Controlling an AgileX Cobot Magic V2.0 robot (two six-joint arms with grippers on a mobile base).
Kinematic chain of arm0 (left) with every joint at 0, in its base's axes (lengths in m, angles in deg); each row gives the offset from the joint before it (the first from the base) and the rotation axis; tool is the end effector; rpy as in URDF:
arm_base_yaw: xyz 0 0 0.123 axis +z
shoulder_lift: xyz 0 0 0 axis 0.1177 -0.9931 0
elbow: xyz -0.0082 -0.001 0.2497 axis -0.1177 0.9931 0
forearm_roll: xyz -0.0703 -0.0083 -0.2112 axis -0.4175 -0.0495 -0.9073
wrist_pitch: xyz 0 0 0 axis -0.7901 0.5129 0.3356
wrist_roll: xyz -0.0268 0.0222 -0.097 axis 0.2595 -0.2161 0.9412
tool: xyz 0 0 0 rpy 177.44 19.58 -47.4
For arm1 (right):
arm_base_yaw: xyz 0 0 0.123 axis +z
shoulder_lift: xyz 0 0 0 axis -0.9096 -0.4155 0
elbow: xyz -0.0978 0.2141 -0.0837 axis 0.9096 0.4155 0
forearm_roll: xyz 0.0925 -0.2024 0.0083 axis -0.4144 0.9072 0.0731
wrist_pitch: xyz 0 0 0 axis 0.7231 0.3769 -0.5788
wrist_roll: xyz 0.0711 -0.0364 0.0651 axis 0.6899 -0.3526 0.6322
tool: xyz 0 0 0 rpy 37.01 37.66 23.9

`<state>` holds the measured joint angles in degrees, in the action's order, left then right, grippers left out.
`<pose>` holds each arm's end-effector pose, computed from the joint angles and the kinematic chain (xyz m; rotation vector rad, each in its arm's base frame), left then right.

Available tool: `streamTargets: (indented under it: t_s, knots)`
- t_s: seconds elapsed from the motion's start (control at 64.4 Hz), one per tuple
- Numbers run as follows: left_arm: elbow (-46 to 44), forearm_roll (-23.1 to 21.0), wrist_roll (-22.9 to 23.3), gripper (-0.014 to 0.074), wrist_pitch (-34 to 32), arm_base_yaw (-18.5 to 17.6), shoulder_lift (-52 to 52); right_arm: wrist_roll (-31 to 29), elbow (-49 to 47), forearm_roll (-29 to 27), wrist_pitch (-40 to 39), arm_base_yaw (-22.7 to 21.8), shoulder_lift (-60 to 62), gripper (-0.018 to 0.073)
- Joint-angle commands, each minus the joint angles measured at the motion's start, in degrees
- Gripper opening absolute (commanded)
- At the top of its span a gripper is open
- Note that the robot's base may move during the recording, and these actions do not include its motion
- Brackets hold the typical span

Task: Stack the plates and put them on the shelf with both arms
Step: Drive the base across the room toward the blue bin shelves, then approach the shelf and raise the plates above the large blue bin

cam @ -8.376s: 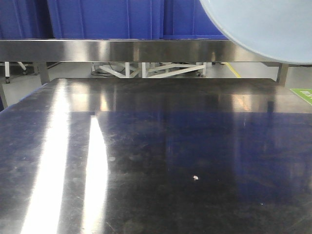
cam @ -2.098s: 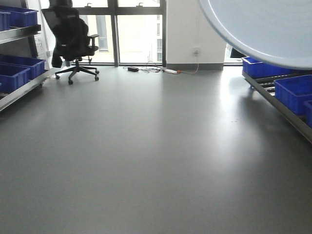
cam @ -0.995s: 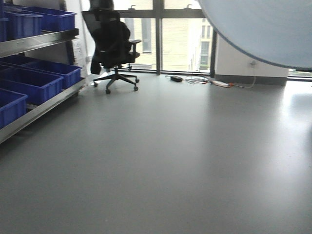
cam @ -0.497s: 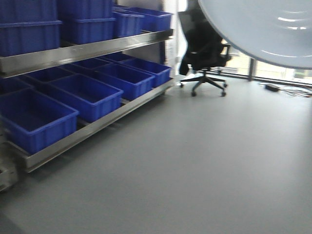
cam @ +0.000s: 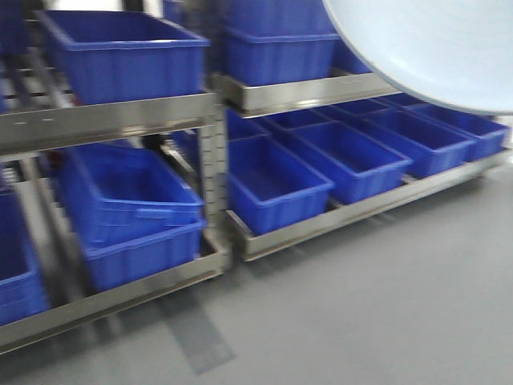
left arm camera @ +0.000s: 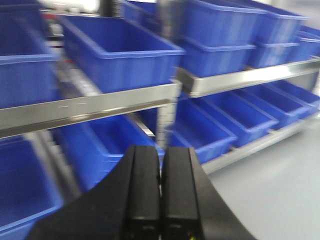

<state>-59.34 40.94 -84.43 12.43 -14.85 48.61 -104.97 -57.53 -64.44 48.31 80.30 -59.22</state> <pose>0.1319 -0.0167 0.2767 0.0422 1.5996 -0.1478 0.1304 0.0278 0.2856 -0.0140 1.5636 0.2927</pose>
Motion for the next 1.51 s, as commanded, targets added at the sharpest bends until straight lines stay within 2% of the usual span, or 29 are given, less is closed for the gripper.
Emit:
streamTargets:
  t_s: [0.0,1.492]
  knots:
    - [-1.71,-0.34,0.38,0.0083,-4.81,0.01,-0.21,-0.3,-1.85,-0.15,-5.23,-0.25,0.07,0.0052]
    - [-1.71,-0.34,0.38,0.0083,-4.81,0.01,-0.21,-0.3,-1.85,-0.15,-5.23,-0.25,0.07,0.0052]
